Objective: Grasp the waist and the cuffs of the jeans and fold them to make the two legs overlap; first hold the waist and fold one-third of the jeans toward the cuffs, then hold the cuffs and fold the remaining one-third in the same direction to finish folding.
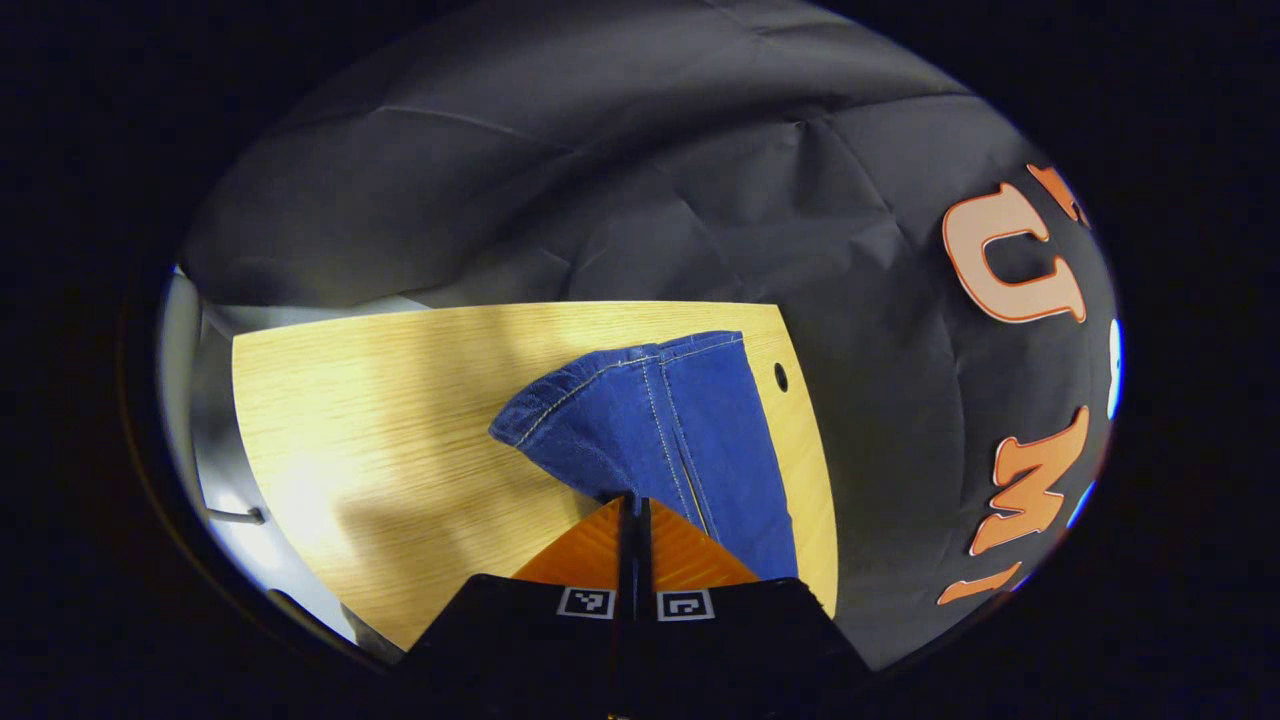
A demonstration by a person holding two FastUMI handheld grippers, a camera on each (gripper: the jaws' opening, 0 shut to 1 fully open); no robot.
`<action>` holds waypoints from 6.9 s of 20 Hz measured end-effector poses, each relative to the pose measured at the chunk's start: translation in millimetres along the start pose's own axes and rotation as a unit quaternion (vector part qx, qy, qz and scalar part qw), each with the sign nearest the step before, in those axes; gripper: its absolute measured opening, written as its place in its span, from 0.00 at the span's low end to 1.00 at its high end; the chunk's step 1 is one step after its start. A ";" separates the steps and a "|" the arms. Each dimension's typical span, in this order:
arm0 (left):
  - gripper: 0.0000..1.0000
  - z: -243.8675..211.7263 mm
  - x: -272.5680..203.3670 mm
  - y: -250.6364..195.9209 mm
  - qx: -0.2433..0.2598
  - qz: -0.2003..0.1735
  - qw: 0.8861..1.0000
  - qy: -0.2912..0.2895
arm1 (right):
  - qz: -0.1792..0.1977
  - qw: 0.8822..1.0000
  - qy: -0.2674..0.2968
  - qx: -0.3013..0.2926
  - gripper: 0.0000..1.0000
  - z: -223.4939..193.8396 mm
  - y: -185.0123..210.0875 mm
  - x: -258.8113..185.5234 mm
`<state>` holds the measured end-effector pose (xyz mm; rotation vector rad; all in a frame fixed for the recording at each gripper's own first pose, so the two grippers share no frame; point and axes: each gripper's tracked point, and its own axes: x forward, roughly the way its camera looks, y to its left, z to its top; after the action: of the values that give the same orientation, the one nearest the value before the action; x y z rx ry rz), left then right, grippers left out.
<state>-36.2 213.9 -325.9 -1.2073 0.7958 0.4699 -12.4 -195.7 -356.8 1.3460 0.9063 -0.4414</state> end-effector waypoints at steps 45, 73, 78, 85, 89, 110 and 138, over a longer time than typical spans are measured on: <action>0.40 -4.3 163.7 -100.9 0.077 0.118 0.970 0.196 | -0.056 0.996 0.031 -0.063 0.04 35.2 203.2 103.5; 0.65 64.4 178.5 -248.4 0.207 -0.024 0.976 0.060 | -0.053 0.996 -0.028 -0.071 0.60 84.4 188.3 60.6; 0.96 68.6 149.6 -268.9 0.298 -0.052 0.953 0.006 | -0.082 0.987 -0.040 -0.129 0.87 77.6 145.5 45.1; 0.96 32.3 93.5 -320.6 0.457 -0.102 0.879 -0.088 | -0.110 0.982 -0.040 -0.148 0.96 76.5 105.5 59.0; 0.98 16.8 48.4 -332.9 0.502 -0.124 0.847 -0.121 | -0.118 0.981 -0.041 -0.148 0.97 80.5 99.0 71.5; 0.97 -61.1 -93.4 -363.3 0.568 -0.157 0.766 -0.257 | -0.082 0.981 -0.075 -0.157 0.22 78.4 102.2 94.1; 0.99 -20.0 -63.1 -323.0 0.536 -0.177 0.798 -0.211 | 0.061 0.888 -0.153 -0.429 0.22 -105.3 271.9 -39.9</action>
<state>144.2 100.2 -74.5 -0.1355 0.3053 -0.0720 133.0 -46.5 -148.9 0.4895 0.6211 -0.1064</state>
